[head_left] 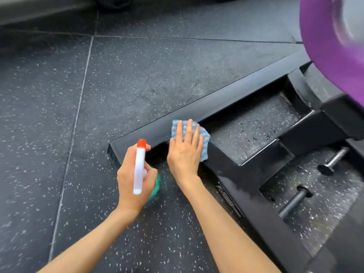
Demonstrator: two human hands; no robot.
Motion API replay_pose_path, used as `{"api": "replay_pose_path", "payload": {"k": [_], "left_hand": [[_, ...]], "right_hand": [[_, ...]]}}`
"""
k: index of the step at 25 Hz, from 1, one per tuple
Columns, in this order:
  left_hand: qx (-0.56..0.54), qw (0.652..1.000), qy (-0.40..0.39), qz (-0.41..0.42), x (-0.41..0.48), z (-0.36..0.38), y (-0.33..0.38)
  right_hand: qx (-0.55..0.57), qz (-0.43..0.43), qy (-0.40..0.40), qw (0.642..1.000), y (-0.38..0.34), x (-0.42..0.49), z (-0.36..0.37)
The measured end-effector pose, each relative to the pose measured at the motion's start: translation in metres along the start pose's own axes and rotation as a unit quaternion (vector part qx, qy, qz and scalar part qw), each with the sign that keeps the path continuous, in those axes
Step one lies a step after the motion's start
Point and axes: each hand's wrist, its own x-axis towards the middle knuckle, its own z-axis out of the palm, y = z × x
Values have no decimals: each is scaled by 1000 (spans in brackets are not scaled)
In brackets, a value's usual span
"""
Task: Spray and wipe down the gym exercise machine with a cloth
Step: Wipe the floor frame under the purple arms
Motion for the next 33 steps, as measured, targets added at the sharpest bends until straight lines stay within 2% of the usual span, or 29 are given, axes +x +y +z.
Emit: {"api": "replay_pose_path", "payload": {"k": [2, 4, 6, 8, 11, 12, 15, 18, 22, 25, 28, 29, 30, 31, 32, 33], "left_hand": [[-2, 1000, -18, -22, 0, 7, 12], [3, 999, -42, -28, -1, 15, 27], [3, 997, -75, 4, -4, 24, 37], [-36, 994, -99, -15, -7, 32, 40], [-56, 991, -114, -37, -12, 45, 44], [-46, 991, -119, -27, -14, 47, 47], [-17, 993, -115, -5, -16, 51, 52], [13, 996, -71, -43, -6, 58, 54], [67, 993, -83, -59, 0, 72, 68], [86, 990, -112, -24, -4, 77, 72], [93, 987, -129, 8, -7, 77, 71], [97, 986, -133, 14, -8, 76, 70], [98, 986, -137, 16, -8, 75, 69], [94, 986, -137, 16, -7, 74, 69], [89, 987, -135, 14, -6, 74, 69], [86, 987, -133, 7, -5, 73, 69]], "right_hand": [[-17, -13, -13, 1000, 8, -4, -2], [-45, 44, -18, 998, 55, -35, -16], [-86, 86, -1, 993, 109, -82, -41], [-111, 138, 0, 984, 150, -128, -65], [-104, 247, 19, 963, 161, -153, -76], [-98, 245, 30, 964, 151, -139, -71], [-44, 111, 9, 993, 98, -60, -46], [-16, 84, -13, 996, 83, -16, -35], [-104, 146, -28, 983, 155, -113, -70], [-161, 220, -24, 962, 208, -184, -102], [-119, 292, 28, 948, 209, -186, -94], [-96, 274, 50, 956, 197, -172, -87], [-58, 204, 54, 976, 181, -155, -78], [-12, 82, 33, 996, 164, -136, -65], [28, -48, -2, 998, 149, -115, -57], [50, -161, -35, 985, 142, -92, -53]]}}
